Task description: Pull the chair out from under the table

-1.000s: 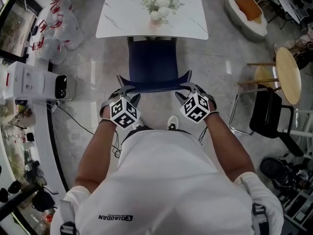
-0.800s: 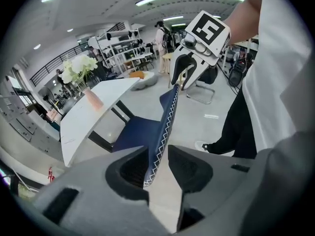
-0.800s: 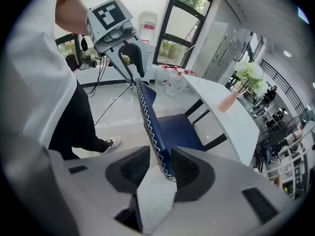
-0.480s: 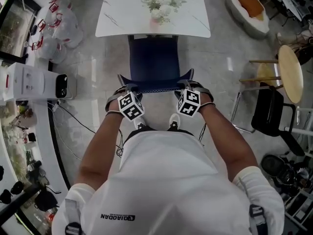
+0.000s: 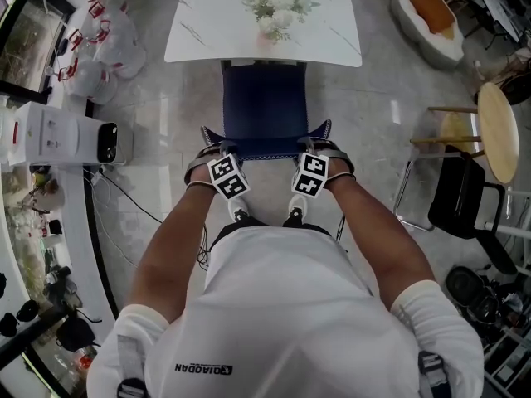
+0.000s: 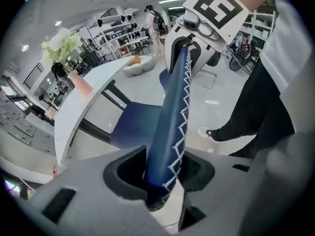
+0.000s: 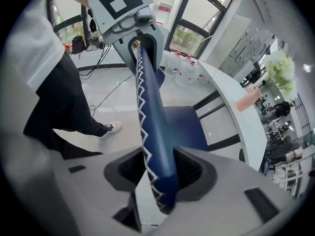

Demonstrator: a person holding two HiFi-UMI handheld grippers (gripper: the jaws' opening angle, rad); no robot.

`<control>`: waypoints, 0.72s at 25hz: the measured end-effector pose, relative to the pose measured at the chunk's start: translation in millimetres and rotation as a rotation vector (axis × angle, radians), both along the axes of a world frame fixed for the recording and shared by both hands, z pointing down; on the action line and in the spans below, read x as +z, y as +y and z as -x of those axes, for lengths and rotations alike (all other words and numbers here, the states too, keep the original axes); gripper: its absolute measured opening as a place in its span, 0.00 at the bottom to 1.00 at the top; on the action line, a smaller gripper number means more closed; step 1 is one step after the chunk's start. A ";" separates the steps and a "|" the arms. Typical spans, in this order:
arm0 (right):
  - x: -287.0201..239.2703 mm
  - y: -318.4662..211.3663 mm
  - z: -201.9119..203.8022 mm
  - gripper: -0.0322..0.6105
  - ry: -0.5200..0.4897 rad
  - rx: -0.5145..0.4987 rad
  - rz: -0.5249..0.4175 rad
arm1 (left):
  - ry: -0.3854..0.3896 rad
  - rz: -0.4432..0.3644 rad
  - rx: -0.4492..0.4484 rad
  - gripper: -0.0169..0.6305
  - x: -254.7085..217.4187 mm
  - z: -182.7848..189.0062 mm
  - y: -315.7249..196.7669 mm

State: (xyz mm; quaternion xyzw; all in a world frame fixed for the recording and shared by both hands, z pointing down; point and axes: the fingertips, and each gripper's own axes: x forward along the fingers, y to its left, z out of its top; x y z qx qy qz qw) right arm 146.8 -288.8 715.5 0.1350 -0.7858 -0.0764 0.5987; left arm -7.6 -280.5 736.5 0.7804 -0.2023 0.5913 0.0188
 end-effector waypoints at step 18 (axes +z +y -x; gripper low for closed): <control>7.3 42.9 -0.1 0.20 -0.108 -0.089 0.087 | -0.185 0.038 -0.021 0.20 25.8 6.0 40.6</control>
